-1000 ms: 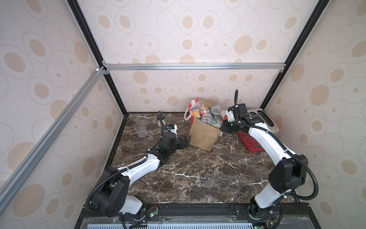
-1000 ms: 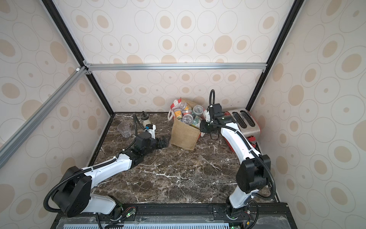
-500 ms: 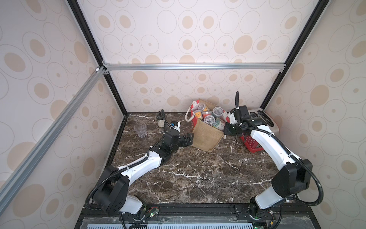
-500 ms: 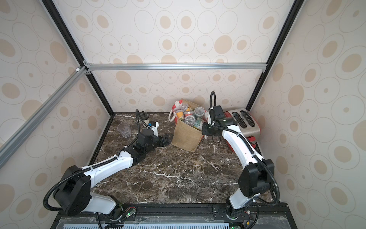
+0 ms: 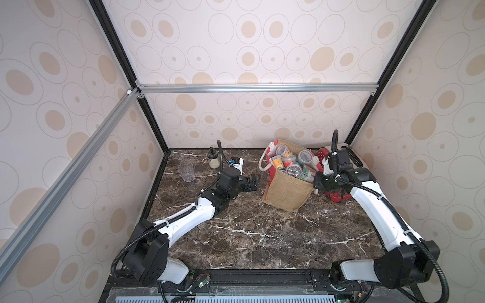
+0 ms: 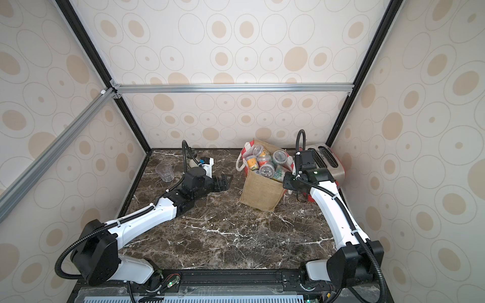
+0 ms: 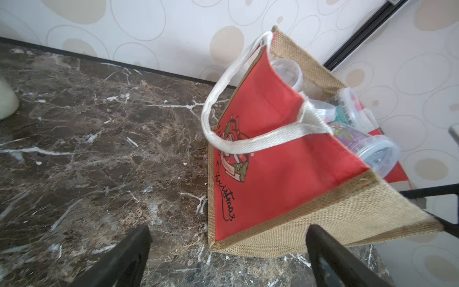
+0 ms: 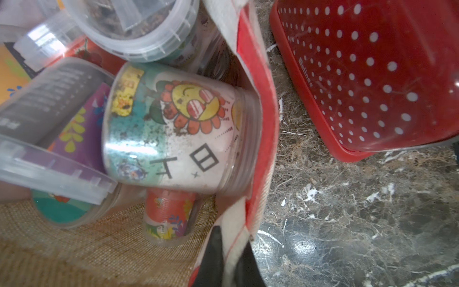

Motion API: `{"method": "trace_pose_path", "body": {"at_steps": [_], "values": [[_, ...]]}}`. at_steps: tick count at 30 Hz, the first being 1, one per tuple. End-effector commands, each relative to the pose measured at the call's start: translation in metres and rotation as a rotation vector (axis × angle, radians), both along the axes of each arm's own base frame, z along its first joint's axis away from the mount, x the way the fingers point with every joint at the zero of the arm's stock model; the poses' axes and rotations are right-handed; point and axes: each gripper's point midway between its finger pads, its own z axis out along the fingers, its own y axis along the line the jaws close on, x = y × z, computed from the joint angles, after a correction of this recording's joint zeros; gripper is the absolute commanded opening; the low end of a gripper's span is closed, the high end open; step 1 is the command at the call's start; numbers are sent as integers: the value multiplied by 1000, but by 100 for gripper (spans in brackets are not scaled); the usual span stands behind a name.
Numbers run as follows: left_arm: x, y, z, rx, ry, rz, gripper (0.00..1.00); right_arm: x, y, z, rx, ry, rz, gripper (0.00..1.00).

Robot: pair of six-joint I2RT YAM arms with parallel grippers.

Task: Take out the seed jars from the canvas bag
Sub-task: Move the canvas bag to the center of the board, then pick up the seed jar from the canvas bag.

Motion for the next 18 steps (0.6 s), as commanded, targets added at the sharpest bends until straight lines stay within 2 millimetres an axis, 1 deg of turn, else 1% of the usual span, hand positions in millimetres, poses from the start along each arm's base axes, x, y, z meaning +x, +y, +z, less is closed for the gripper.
{"method": "trace_pose_path", "body": {"at_steps": [1,3,5,10,12,14,16,17,18], "values": [[1,-17,24,-21,-40,-46,98,-6,-18,18,-65,-59,-34,27],[0,-21,25,-28,-42,-50,99,-8,-16,25,-53,-78,-25,37],[-2,-23,28,-43,-50,-43,98,-9,-12,35,-36,-96,-9,45],[-16,-25,40,-88,-100,-65,98,-9,5,61,54,-168,51,77],[-21,-23,43,-100,-113,-69,98,-8,13,69,94,-187,67,84],[-26,-19,46,-111,-131,-71,98,-5,21,75,123,-202,86,88],[-30,-13,48,-113,-147,-66,98,-1,30,79,139,-205,107,91],[-32,-11,45,-106,-147,-61,98,2,35,79,140,-199,119,91],[-33,-9,50,-116,-170,-55,98,4,40,79,137,-195,132,91]]}}
